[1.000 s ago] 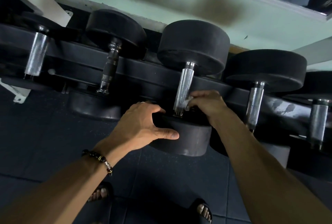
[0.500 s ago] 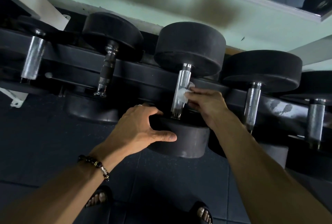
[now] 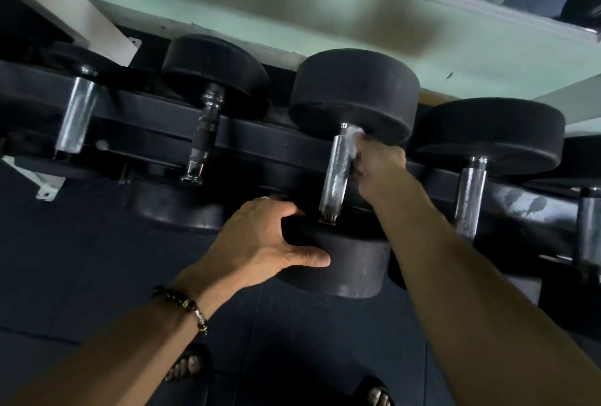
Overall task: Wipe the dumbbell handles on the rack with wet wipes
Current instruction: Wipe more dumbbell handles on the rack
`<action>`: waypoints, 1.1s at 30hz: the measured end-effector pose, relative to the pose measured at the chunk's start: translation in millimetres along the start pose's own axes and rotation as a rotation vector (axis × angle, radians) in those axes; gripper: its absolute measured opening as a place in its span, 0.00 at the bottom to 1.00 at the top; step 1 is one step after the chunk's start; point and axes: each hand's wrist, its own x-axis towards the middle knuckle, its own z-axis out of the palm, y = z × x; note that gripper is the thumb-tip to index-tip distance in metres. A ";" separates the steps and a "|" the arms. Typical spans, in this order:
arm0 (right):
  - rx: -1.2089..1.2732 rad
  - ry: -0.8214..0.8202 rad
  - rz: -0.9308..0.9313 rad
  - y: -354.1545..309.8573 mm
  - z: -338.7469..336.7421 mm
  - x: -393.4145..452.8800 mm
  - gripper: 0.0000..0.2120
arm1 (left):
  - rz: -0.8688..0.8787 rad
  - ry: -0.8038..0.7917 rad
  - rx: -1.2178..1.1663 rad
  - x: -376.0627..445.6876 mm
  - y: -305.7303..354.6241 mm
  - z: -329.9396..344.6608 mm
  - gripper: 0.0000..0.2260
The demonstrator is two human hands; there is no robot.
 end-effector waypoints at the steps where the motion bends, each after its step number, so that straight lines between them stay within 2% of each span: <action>1: 0.052 -0.018 0.030 -2.5 4.8 5.9 0.11 | 0.002 0.001 0.001 0.8 -1.0 -0.3 0.40; 2: 0.044 -0.047 0.024 2.2 2.9 9.6 0.10 | 0.001 -0.002 0.003 0.6 -1.3 -0.4 0.40; 4: -0.121 -0.169 -0.020 20.9 -18.4 3.6 0.08 | 0.001 -0.007 0.007 -0.7 -2.2 0.7 0.41; 6: -0.291 -0.303 -0.036 37.2 -41.3 -7.4 0.14 | -0.004 -0.001 0.006 -1.3 -3.5 0.9 0.42; 7: -0.298 -0.348 -0.034 36.6 -43.8 -8.3 0.14 | -0.006 0.000 0.006 -0.8 -4.1 1.3 0.42; 9: -0.193 -0.375 -0.043 25.3 -31.6 1.8 0.07 | -0.009 0.003 0.009 0.4 -4.7 1.7 0.42; 12: 0.049 -0.342 -0.033 4.8 -5.7 12.9 0.09 | 0.008 0.012 0.021 0.2 -4.6 1.7 0.41; 13: 0.024 -0.353 -0.037 9.3 -6.8 13.9 0.10 | 0.009 0.012 0.024 0.4 -5.0 1.6 0.41; 16: -0.427 -0.449 -0.071 37.3 -39.8 -0.3 0.13 | -0.002 0.014 0.019 -0.6 -4.0 1.9 0.42; 18: -0.557 -0.491 -0.085 38.1 -45.2 -6.1 0.15 | -0.004 0.019 0.017 -0.1 -4.3 1.8 0.43; 19: -0.496 -0.470 -0.118 32.5 -38.5 -2.1 0.13 | -0.005 0.017 0.016 0.2 -4.4 2.3 0.43; 21: -0.197 -0.391 -0.094 13.9 -20.0 6.0 0.10 | 0.004 0.022 0.008 0.5 -5.8 2.9 0.42; 23: -0.024 -0.405 -0.052 5.0 -9.8 7.1 0.15 | 0.018 0.031 0.004 1.1 -7.5 3.0 0.41; 25: -0.222 -0.525 -0.088 16.6 -27.6 0.2 0.16 | 0.017 0.025 0.007 0.1 -6.9 4.0 0.41; 27: -0.561 -0.642 -0.121 29.5 -46.4 -10.1 0.14 | 0.016 0.028 0.010 -1.1 -5.8 3.5 0.41; 28: -0.661 -0.649 -0.122 32.5 -49.1 -9.1 0.13 | 0.016 0.026 0.011 -1.7 -5.2 3.5 0.41; 29: -0.680 -0.613 -0.151 31.9 -46.8 -9.2 0.12 | 0.014 0.025 0.012 -1.8 -5.1 3.6 0.41; 32: -0.375 -0.474 -0.128 25.6 -28.6 9.2 0.15 | 0.009 0.029 0.014 -1.1 -5.6 3.4 0.41; 33: -0.359 -0.477 -0.111 27.9 -28.0 12.0 0.16 | 0.010 0.030 0.012 -0.8 -5.9 3.4 0.41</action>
